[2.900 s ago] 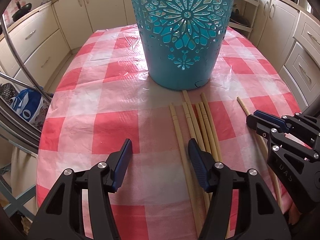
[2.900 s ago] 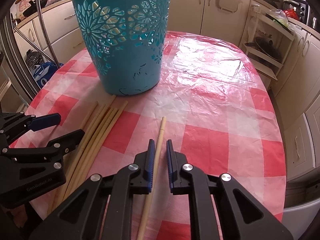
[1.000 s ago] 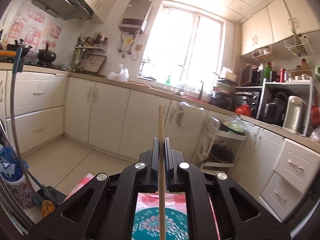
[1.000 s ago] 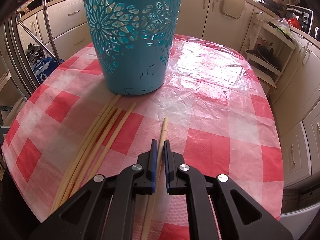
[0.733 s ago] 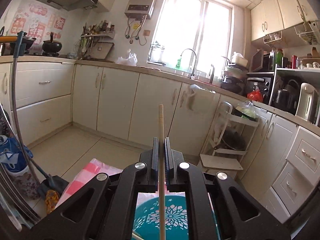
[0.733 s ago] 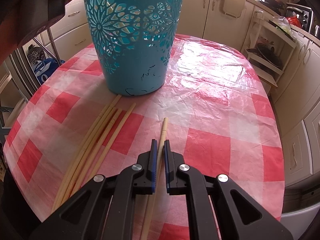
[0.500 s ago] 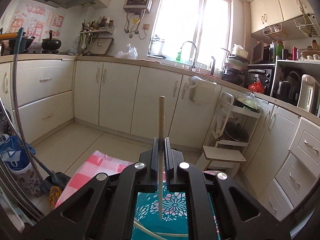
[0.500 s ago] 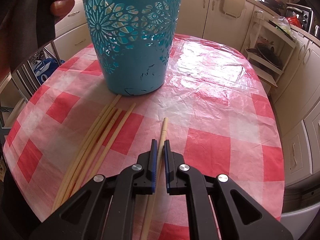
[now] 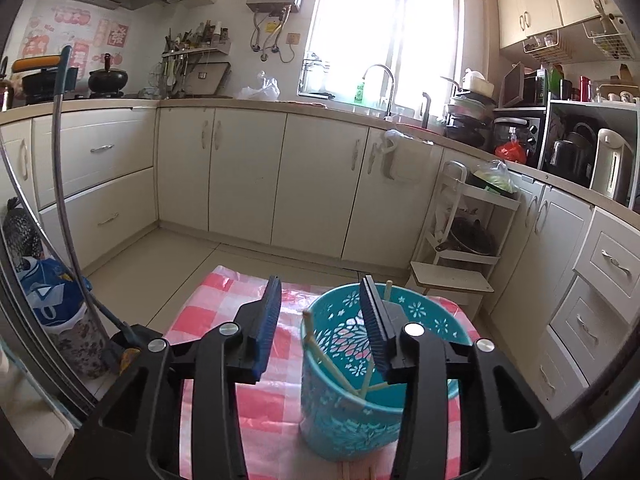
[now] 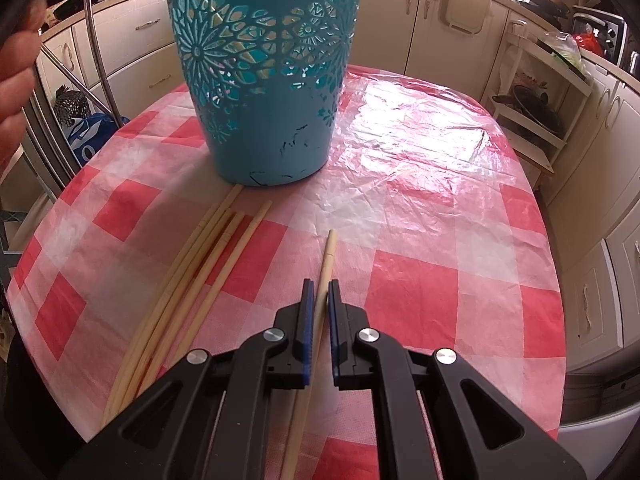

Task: Organize utensils
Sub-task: 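Open the left gripper above the teal bin to drop the chopstick, then close the right gripper on a single wooden chopstick and lift it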

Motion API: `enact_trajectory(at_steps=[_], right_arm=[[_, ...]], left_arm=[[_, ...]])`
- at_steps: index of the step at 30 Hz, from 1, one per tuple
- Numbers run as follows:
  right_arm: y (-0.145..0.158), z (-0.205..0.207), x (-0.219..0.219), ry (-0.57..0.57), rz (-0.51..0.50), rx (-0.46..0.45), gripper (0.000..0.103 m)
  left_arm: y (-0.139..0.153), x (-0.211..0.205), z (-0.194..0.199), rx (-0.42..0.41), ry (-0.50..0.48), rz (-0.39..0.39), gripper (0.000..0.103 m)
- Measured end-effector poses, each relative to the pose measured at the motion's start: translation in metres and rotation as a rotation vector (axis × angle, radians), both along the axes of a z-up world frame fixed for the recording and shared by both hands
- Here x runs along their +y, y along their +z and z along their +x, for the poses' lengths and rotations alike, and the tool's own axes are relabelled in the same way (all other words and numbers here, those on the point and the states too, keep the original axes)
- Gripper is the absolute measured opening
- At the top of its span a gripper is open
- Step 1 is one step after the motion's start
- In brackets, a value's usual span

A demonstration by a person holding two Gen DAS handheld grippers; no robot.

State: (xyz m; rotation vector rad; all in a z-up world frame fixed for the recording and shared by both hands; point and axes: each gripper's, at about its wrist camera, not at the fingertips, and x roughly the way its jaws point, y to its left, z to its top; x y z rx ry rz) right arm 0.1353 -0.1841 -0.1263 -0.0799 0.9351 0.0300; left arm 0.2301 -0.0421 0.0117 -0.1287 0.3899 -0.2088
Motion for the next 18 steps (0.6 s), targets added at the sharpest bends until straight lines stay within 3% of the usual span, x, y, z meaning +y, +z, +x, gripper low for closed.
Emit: enact_trajectory(at_steps=[9, 14, 18], right_arm=[[0.000, -0.005, 0.003, 0.000, -0.046, -0.010, 0.016], [-0.002, -0.007, 0.012, 0.030, -0.086, -0.025, 0.006], [0.000, -0.007, 0.006, 0.006, -0.034, -0.024, 0.006]], left_arm=[[-0.031, 0.035, -0.038, 0.097, 0.036, 0.008, 0.052], [-0.052, 0.050, -0.052, 0.169, 0.043, -0.009, 0.052], [-0.062, 0.059, -0.063, 0.202, 0.036, -0.020, 0.053]])
